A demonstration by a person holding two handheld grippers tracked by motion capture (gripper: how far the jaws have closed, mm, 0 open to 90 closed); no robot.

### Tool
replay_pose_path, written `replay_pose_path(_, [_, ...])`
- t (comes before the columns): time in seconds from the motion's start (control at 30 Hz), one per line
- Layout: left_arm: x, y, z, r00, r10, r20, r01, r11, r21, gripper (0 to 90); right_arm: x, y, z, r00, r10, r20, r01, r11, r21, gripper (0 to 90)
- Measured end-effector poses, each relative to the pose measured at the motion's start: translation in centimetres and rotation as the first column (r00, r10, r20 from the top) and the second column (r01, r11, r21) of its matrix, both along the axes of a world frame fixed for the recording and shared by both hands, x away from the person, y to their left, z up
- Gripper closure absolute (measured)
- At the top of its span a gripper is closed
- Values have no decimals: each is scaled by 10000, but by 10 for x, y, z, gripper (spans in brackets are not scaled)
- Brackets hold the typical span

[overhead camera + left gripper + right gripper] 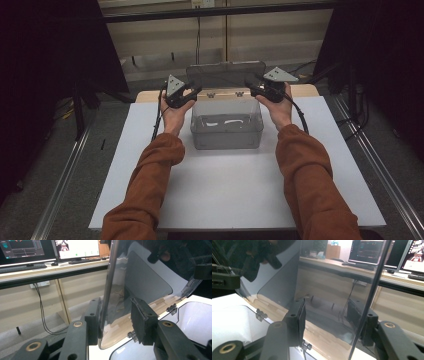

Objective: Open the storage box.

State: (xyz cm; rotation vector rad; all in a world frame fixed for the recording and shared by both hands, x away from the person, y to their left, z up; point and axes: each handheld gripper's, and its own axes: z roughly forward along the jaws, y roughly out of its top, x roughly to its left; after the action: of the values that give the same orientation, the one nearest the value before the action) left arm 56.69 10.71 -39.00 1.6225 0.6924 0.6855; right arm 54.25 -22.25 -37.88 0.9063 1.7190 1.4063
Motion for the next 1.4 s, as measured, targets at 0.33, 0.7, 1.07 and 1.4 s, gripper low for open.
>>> replay_pose_path(0.33, [9, 0, -2, 9999, -59, -93, 60, 9999, 159, 619, 8, -5, -15, 9980, -113, -615, 107, 9999, -90, 518])
replay_pose_path(0.7, [12, 1, -5, 9998, 29, -196, -27, 10000, 96, 641, 12, -3, -24, 9961, 67, -882, -59, 9999, 94, 479])
replay_pose_path(1.07, [16, 1, -5, 9995, 57, -306, -54, 10000, 73, 656, 15, -5, -29, 9942, -195, -1058, 224, 9994, 260, 323])
replay_pose_path(1.4, [18, 0, -5, 9994, 91, -329, -91, 10000, 10, 662, 18, -2, -37, 9909, 241, -1328, -163, 9981, 597, 353])
